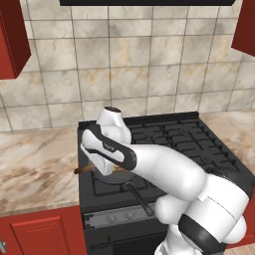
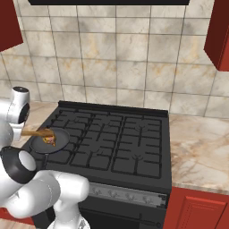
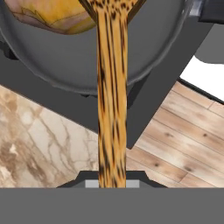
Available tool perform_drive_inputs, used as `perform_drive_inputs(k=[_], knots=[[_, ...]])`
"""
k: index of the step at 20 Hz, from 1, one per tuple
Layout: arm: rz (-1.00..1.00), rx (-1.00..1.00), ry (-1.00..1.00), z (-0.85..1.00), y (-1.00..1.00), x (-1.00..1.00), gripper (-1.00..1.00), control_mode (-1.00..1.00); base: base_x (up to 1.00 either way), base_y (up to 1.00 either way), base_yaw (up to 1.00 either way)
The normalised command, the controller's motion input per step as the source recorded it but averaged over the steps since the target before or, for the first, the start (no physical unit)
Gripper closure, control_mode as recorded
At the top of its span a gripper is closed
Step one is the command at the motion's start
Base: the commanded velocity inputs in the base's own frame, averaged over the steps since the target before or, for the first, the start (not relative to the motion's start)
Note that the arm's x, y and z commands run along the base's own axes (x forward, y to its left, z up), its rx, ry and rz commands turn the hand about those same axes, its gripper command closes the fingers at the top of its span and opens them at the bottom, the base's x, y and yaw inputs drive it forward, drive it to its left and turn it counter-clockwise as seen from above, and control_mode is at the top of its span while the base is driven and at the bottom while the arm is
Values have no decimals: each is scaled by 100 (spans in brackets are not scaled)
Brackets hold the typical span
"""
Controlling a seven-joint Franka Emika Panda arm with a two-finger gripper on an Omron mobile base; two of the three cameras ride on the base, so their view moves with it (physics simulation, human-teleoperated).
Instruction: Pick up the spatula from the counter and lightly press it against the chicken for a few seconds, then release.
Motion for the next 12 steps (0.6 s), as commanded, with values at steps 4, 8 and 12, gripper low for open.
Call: perform_drive_inputs(k=[4,8,12], knots=[[0,0,7,0,0,9,100,-100,0,0,0],[0,0,4,0,0,11,100,-100,0,0,0],[0,0,5,-2,0,5,100,-100,0,0,0]])
